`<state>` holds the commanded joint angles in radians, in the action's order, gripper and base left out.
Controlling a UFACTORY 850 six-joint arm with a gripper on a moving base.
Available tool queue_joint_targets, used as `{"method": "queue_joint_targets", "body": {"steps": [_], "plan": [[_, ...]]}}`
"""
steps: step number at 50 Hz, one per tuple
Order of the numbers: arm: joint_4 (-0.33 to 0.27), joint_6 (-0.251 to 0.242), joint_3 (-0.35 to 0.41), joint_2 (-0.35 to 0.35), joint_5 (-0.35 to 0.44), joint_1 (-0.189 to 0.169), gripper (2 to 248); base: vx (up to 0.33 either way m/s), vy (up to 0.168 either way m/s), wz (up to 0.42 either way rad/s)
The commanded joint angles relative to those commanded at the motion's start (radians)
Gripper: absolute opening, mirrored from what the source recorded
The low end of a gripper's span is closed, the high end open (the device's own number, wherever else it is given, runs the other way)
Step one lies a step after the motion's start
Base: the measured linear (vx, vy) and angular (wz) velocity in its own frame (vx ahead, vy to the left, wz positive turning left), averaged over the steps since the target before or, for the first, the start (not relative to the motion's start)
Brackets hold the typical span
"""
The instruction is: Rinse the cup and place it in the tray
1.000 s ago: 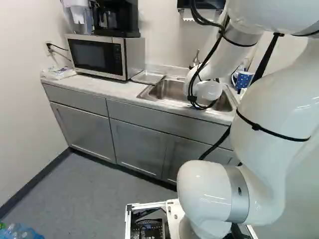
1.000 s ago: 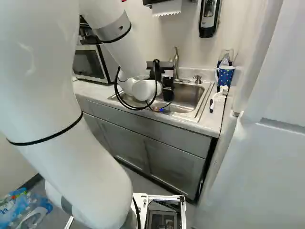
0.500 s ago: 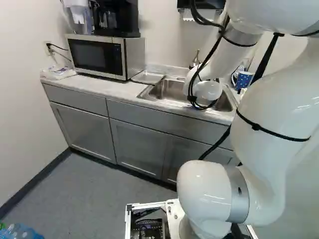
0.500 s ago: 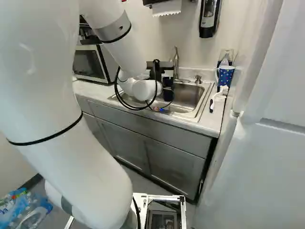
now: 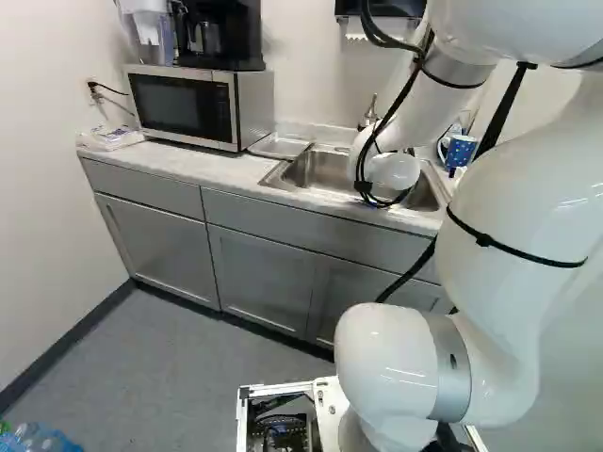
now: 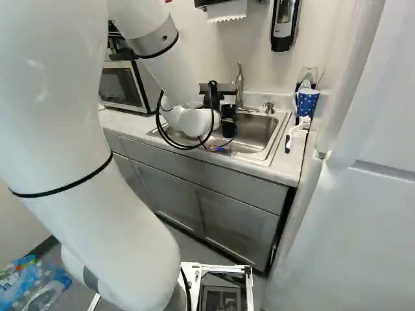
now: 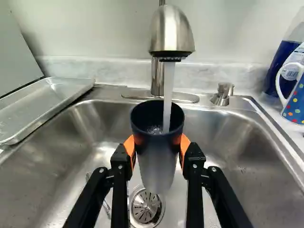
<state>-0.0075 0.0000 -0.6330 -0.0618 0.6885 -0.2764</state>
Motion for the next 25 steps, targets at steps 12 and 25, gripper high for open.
{"method": "queue_joint_targets", "body": {"steps": [12, 25], "plan": [[0.0, 0.0, 0.0, 0.0, 0.0, 0.0, 111, 0.0, 0.0, 0.0], [0.0, 0.0, 0.0, 0.0, 0.0, 0.0, 111, 0.0, 0.0, 0.0]]}}
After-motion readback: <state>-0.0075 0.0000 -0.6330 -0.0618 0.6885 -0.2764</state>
